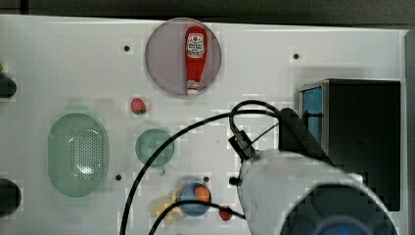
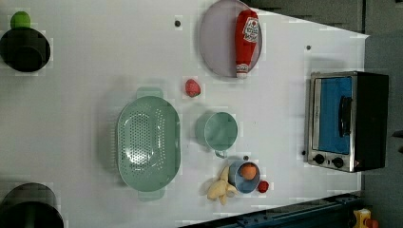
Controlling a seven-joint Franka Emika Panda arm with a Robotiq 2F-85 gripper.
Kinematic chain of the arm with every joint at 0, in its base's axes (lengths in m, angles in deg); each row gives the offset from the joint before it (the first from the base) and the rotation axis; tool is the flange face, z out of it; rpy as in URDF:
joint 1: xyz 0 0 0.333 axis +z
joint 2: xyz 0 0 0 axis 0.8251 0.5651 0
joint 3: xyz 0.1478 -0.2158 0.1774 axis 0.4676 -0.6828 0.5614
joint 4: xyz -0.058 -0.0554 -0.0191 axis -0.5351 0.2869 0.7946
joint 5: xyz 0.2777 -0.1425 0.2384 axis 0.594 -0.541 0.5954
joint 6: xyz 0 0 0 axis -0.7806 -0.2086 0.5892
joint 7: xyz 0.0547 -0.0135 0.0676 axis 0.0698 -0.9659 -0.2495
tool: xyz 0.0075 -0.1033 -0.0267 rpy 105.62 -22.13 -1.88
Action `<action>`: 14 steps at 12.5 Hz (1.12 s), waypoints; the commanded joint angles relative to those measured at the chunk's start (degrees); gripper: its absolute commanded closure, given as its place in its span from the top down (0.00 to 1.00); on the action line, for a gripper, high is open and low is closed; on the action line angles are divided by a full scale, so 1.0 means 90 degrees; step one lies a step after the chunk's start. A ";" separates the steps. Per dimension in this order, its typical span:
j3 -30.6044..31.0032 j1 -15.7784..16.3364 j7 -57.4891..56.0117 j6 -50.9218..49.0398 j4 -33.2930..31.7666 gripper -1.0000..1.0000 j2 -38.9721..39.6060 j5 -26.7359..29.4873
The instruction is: Flap open oven.
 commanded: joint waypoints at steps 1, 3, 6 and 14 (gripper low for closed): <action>0.0037 -0.0007 -0.0179 -0.0019 -0.0148 0.22 0.0139 0.0011; -0.0064 -0.0014 -0.0324 0.0062 -0.0176 0.18 0.0155 -0.0017; -0.0374 -0.0061 -0.1735 0.0342 -0.0359 0.18 0.0199 -0.0065; -0.1700 -0.0266 -0.6883 0.1942 -0.0674 0.18 0.1102 -0.0095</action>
